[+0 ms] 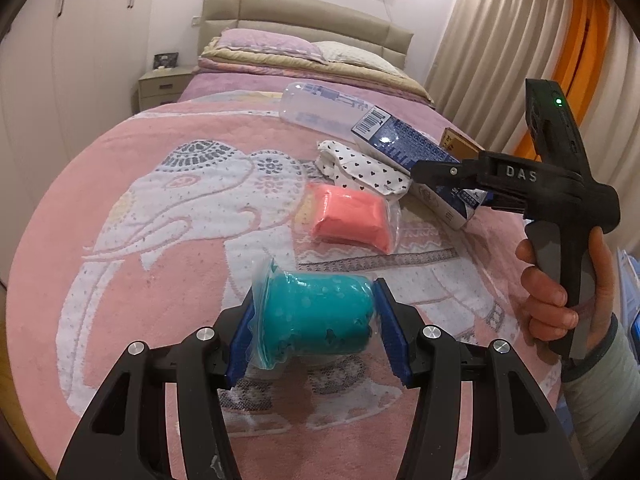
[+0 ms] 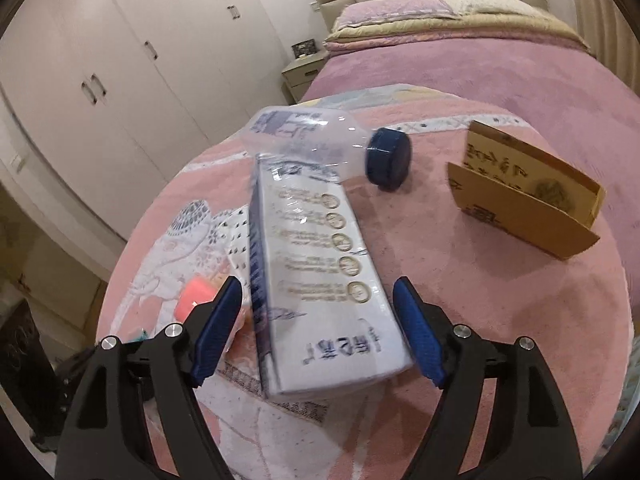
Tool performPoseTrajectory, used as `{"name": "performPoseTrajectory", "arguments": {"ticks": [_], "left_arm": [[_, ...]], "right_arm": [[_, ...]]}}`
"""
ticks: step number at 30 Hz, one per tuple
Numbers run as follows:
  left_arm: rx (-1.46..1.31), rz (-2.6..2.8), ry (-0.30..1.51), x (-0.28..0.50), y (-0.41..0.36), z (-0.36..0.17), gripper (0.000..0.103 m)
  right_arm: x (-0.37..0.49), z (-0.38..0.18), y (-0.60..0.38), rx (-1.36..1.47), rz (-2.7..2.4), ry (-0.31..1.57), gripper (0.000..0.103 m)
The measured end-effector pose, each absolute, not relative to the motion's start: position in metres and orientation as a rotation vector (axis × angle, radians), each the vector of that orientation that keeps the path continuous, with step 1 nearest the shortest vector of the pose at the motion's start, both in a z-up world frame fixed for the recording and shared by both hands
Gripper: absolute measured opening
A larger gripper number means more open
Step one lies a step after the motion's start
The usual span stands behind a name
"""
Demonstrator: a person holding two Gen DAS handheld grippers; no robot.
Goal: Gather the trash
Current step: 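Grasp the blue-white milk carton with the right tool and lift it, then carry the teal roll and milk carton to the basket and release both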
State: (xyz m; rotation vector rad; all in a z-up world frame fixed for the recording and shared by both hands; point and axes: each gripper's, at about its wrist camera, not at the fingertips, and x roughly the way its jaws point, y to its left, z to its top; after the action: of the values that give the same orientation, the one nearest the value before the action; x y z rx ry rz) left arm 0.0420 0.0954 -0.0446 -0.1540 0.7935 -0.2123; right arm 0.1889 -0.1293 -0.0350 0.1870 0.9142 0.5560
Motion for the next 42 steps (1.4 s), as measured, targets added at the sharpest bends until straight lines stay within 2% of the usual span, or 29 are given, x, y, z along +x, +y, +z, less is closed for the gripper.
{"name": "performPoseTrajectory", "arguments": {"ticks": [4,5,6,7,15,26,35,42], "left_arm": [[-0.148,-0.209,0.794,0.043,0.095,-0.045,0.053],[-0.146,-0.208,0.795,0.043,0.096,-0.045,0.053],[-0.142,-0.204,0.798,0.044,0.094,-0.046,0.053],[-0.139,-0.202,0.799,0.044,0.095,-0.046,0.053],[-0.111,-0.237,0.757,0.040,0.076,-0.023,0.052],[0.002,-0.454,0.590,0.040,-0.007,0.044,0.052],[0.039,-0.614,0.599,0.063,-0.094,0.057,0.052],[0.065,-0.766,0.649,0.081,-0.173,0.051,0.052]], "right_arm": [[0.192,-0.039,-0.128,0.186,0.552,0.942,0.073],[0.192,-0.038,-0.126,0.174,0.553,0.940,0.067],[0.191,-0.038,-0.123,0.167,0.568,0.943,0.054],[0.190,-0.038,-0.123,0.165,0.576,0.947,0.054],[0.164,-0.015,-0.145,0.187,0.535,0.847,0.053],[0.114,0.041,-0.233,0.238,0.328,0.695,0.053],[0.070,0.049,-0.332,0.304,0.037,0.607,0.053],[0.051,0.030,-0.401,0.400,-0.125,0.606,0.053]]}}
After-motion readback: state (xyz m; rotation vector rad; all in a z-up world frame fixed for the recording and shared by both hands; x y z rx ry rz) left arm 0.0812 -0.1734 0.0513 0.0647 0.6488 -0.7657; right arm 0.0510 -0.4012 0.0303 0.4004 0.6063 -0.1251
